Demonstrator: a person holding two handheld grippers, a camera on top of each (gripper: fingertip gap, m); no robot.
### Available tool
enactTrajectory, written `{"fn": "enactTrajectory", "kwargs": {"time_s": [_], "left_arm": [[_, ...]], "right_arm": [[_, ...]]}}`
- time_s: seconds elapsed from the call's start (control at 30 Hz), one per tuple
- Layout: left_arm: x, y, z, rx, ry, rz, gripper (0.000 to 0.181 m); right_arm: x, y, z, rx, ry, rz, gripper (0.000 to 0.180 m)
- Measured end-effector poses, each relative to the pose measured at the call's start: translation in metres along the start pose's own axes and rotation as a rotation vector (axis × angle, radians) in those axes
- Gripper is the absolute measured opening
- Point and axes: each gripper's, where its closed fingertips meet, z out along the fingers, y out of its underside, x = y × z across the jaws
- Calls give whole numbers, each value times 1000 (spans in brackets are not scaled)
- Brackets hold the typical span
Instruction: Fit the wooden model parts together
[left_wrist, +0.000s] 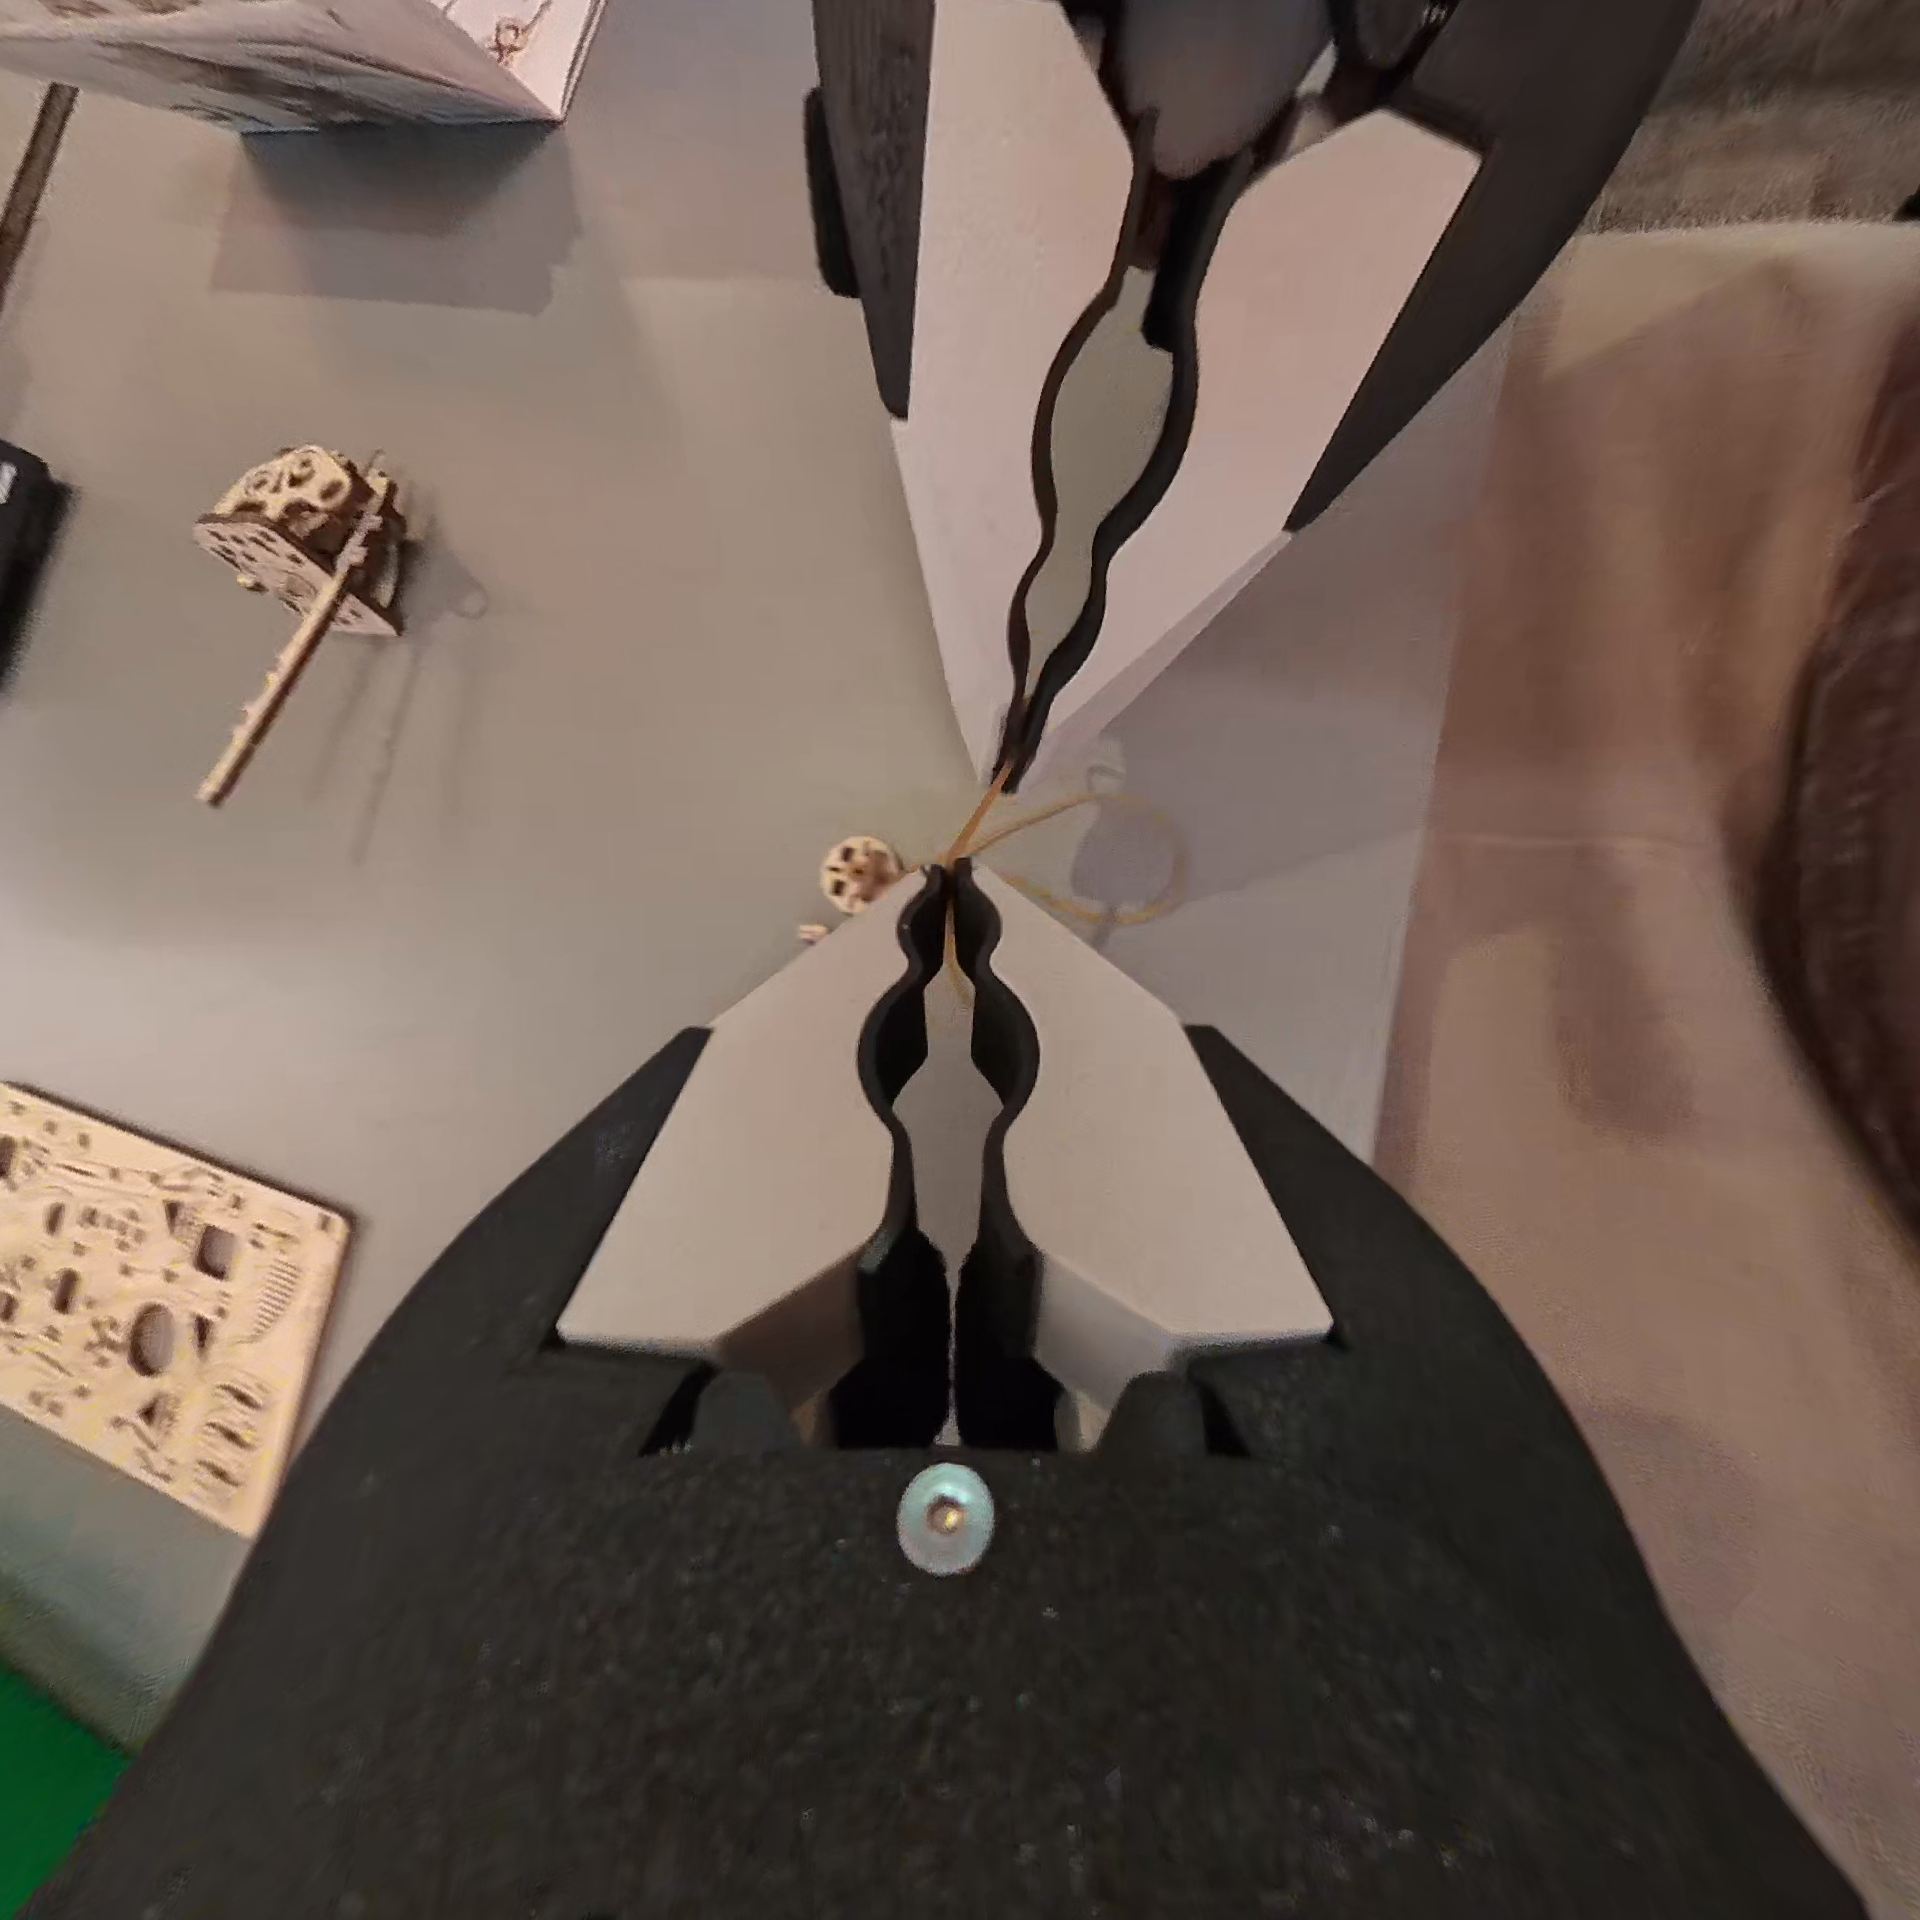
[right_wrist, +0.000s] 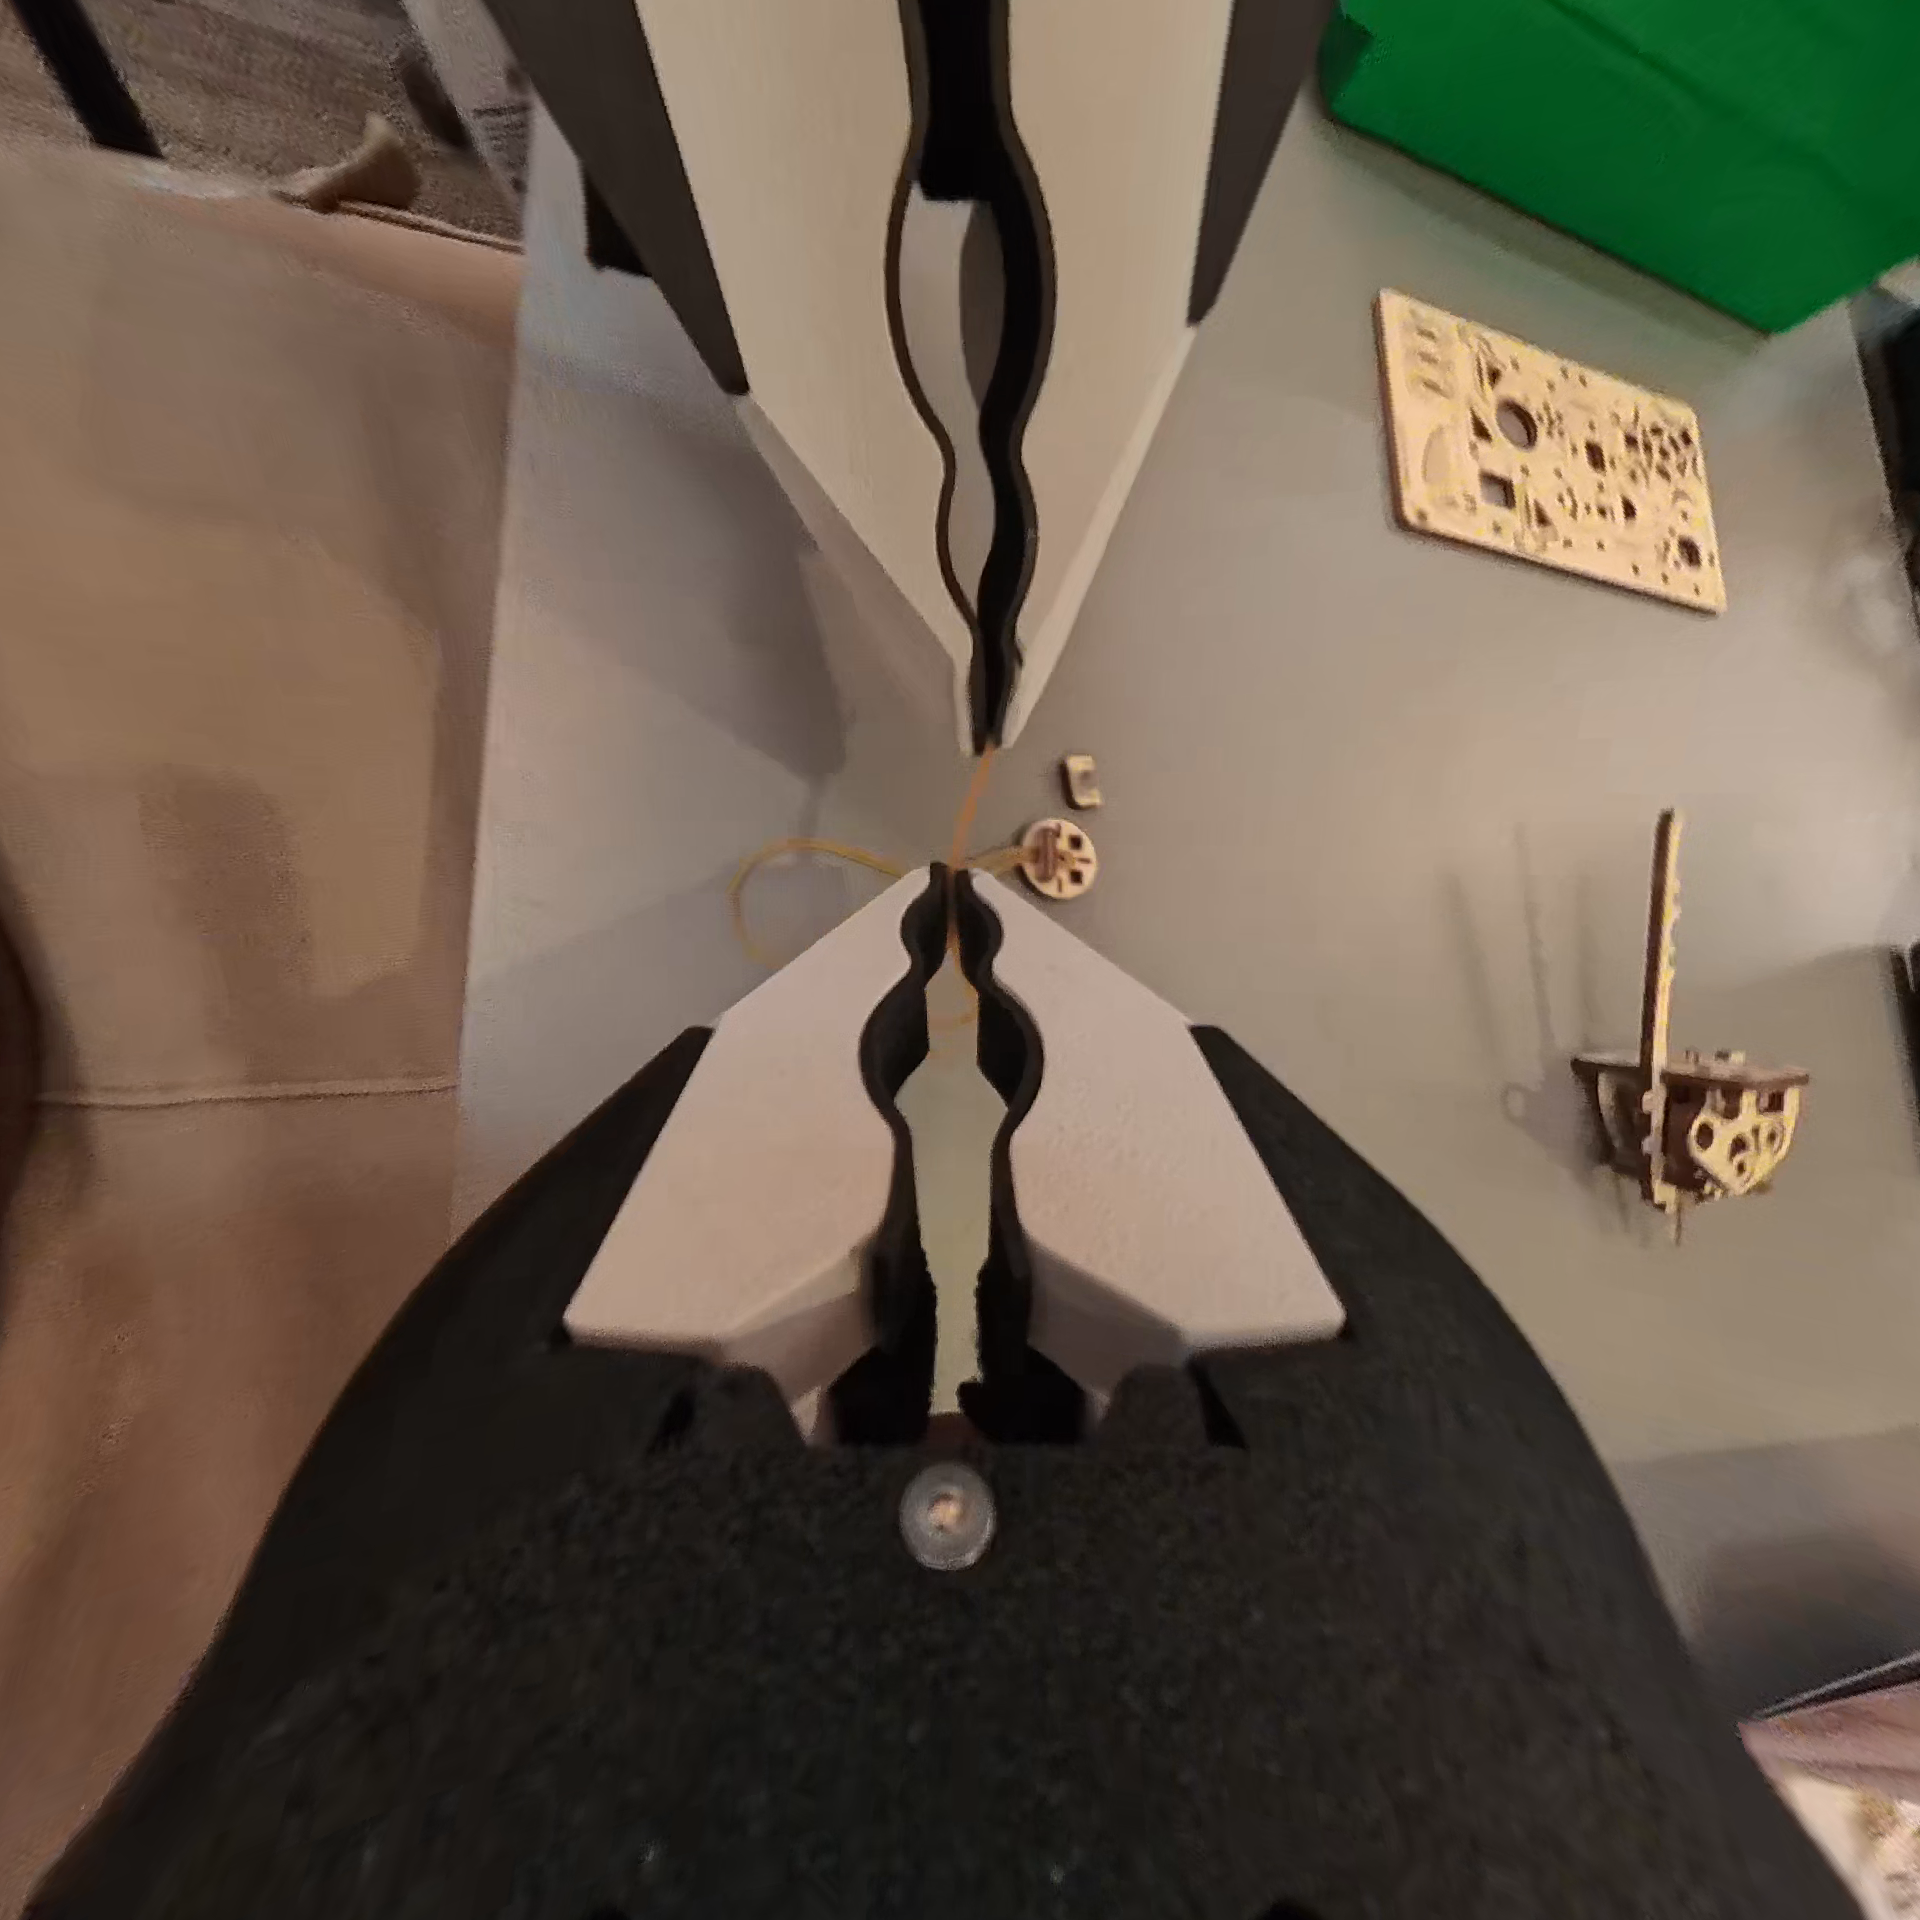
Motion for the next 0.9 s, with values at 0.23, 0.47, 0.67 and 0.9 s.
{"fn": "enactTrajectory", "kwargs": {"time_s": [0.23, 0.47, 0.67, 0.9], "left_arm": [[-33, 12, 24, -100, 182, 254, 0], [-42, 12, 33, -106, 455, 415, 0], [-46, 27, 51, -77, 410, 720, 0], [-48, 19, 44, 51, 355, 995, 0]], "right_arm": [[6, 9, 18, -24, -173, 530, 0], [11, 6, 34, 115, -197, 1041, 0], [11, 17, 39, 96, -132, 1121, 1], [1, 1, 43, 79, 9, 1162, 0]]}}
